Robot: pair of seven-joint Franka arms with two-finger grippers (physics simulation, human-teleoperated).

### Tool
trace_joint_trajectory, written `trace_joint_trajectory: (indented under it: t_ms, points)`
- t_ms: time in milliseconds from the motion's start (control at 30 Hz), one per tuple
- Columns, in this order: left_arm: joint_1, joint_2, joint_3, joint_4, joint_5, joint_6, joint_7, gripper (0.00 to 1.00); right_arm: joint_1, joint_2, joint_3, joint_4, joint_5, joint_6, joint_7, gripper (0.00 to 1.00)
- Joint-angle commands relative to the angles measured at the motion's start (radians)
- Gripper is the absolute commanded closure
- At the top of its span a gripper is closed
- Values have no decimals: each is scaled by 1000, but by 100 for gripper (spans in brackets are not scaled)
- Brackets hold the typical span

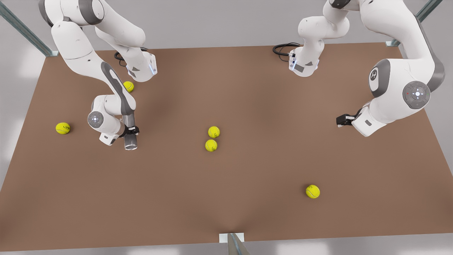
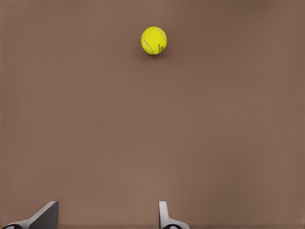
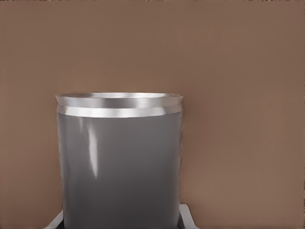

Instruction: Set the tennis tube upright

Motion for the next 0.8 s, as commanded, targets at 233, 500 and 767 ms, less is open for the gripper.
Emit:
trace_joint_trajectory:
  t_ms: [233,500,767]
  points:
    - [0,0,0,1,0,0,0,0,2,2,0,22,-1,-44,-22,20]
    - [0,0,0,1,0,-1,0,0,-6,14,0,24,-15,-39,-21,27]
    - [0,0,0,0,0,-1,0,0,-6,13,0,32,-15,-45,-22,27]
